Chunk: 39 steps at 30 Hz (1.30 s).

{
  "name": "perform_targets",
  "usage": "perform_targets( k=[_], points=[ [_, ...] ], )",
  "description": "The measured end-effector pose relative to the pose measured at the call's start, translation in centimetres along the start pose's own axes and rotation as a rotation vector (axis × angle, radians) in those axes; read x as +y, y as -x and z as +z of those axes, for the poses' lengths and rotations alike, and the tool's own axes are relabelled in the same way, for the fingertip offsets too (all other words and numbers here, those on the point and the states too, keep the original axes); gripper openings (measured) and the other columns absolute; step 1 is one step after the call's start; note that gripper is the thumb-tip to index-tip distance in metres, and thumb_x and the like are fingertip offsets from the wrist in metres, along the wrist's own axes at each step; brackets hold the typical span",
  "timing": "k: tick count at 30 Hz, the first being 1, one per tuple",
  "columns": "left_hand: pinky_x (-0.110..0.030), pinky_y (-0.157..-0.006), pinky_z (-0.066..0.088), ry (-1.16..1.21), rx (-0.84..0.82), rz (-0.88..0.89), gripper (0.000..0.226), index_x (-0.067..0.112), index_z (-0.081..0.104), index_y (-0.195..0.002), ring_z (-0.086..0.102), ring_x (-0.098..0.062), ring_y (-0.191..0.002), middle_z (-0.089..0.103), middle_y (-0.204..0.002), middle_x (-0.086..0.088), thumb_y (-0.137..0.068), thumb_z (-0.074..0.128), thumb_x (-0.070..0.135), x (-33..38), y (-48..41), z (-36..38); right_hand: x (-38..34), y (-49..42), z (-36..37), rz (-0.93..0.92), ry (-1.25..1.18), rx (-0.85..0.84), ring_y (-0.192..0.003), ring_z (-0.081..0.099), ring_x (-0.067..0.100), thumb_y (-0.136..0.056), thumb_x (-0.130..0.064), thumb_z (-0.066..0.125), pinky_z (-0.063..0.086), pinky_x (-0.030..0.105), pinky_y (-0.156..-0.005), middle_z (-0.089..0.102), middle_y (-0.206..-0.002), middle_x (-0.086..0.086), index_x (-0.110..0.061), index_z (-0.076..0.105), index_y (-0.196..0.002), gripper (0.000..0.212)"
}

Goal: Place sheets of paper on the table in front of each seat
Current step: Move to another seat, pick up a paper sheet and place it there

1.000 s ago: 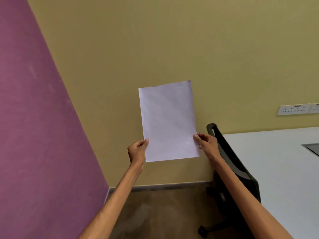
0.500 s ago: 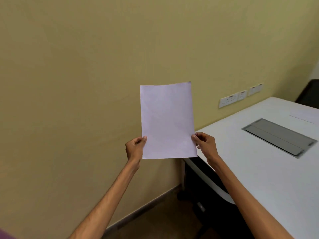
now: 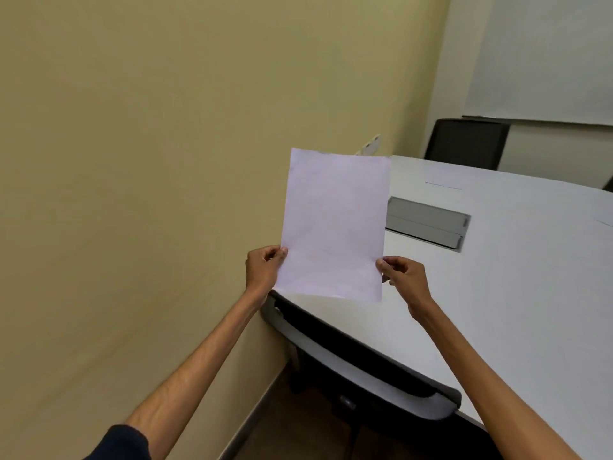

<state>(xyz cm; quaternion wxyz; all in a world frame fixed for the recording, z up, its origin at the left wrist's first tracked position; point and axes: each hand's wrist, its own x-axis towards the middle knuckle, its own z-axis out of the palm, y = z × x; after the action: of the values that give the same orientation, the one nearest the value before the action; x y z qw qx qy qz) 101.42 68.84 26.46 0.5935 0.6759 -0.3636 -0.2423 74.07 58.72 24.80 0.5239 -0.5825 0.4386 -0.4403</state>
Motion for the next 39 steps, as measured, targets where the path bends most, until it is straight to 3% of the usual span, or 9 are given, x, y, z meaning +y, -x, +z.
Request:
perform_targets(
  k=[2,7,13,17,20,24,28,31,39],
  points=[
    [-0.03,-0.068,0.033,-0.035,-0.065,-0.004,0.018,0.007,0.07,-0.083,0.044,-0.014,-0.074,0.057,-0.079,-0.003,-0.095,0.063,0.019,-0.6,-1.9,2.4,0.8,-1.5,-1.2,0.009,0.008,0.041,-0.052,0.061,0.003,-0.084,-0.016,0.074,0.046,0.01,-0.051,0.071,-0.07,-0.002,-0.015,0.073,-0.084,0.002],
    [-0.026,-0.066,0.042,-0.07,-0.127,-0.034,0.017,0.005,0.075,-0.087,0.055,-0.012,-0.073,0.069,-0.081,-0.004,-0.094,0.062,0.013,-1.4,-6.2,7.0,2.3,-5.6,-3.7,0.015,0.018,0.093,-0.051,0.061,0.003,-0.082,-0.015,0.076,0.046,0.009,-0.051,0.072,-0.071,0.0,-0.012,0.073,-0.086,0.006],
    [-0.032,-0.071,0.04,-0.14,-0.221,-0.105,0.022,-0.008,0.07,-0.086,0.05,-0.016,-0.075,0.062,-0.079,-0.007,-0.094,0.06,0.01,-3.4,-10.9,11.6,5.7,-8.3,-5.4,0.078,0.054,0.135,-0.051,0.062,0.001,-0.083,-0.006,0.074,0.048,0.013,-0.053,0.071,-0.073,0.009,0.0,0.073,-0.091,0.01],
    [-0.033,-0.072,0.037,-0.19,-0.315,-0.157,0.02,0.001,0.066,-0.078,0.047,-0.018,-0.076,0.058,-0.079,-0.008,-0.093,0.06,0.012,-5.3,-13.2,14.7,8.8,-9.2,-6.5,0.183,0.087,0.154,-0.059,0.065,0.011,-0.084,-0.014,0.074,0.053,0.023,-0.063,0.074,-0.076,0.007,-0.006,0.074,-0.09,0.011],
    [-0.034,-0.072,0.044,-0.238,-0.368,-0.183,0.022,-0.005,0.072,-0.087,0.056,-0.02,-0.075,0.071,-0.087,-0.014,-0.093,0.063,0.014,-7.5,-14.4,16.8,11.1,-9.9,-7.1,0.265,0.105,0.188,-0.059,0.064,0.013,-0.084,-0.02,0.073,0.051,0.023,-0.065,0.074,-0.075,0.002,-0.01,0.073,-0.089,0.011],
    [-0.032,-0.071,0.047,-0.312,-0.441,-0.207,0.022,-0.003,0.075,-0.087,0.06,-0.02,-0.074,0.073,-0.085,-0.012,-0.092,0.066,0.017,-10.6,-15.8,19.3,14.0,-11.1,-7.7,0.363,0.138,0.208,-0.064,0.064,0.014,-0.087,-0.022,0.07,0.049,0.022,-0.067,0.073,-0.074,-0.001,-0.014,0.072,-0.085,0.008],
    [-0.022,-0.058,0.045,-0.373,-0.532,-0.262,0.021,0.009,0.074,-0.073,0.068,-0.016,-0.064,0.075,-0.079,-0.003,-0.09,0.07,0.021,-13.9,-17.5,20.9,16.7,-12.3,-7.8,0.477,0.166,0.23,-0.067,0.064,0.016,-0.088,-0.022,0.069,0.048,0.023,-0.069,0.073,-0.079,0.002,-0.013,0.072,-0.087,0.009],
    [-0.017,-0.053,0.044,-0.438,-0.611,-0.293,0.02,0.006,0.077,-0.078,0.071,-0.017,-0.065,0.076,-0.082,-0.004,-0.087,0.073,0.024,-16.4,-18.4,21.8,19.1,-12.6,-7.6,0.569,0.208,0.255,-0.07,0.063,0.016,-0.088,-0.022,0.069,0.049,0.023,-0.07,0.073,-0.085,0.005,-0.011,0.072,-0.088,0.011],
    [-0.031,-0.075,0.055,-0.617,-0.775,-0.338,0.03,0.001,0.075,-0.078,0.073,-0.023,-0.071,0.076,-0.081,-0.007,-0.085,0.074,0.03,-22.2,-18.5,23.3,24.3,-11.4,-6.0,0.793,0.341,0.287,-0.089,0.066,0.024,-0.086,-0.029,0.07,0.051,0.043,-0.09,0.073,-0.086,0.004,-0.014,0.074,-0.091,0.015]
  ],
)
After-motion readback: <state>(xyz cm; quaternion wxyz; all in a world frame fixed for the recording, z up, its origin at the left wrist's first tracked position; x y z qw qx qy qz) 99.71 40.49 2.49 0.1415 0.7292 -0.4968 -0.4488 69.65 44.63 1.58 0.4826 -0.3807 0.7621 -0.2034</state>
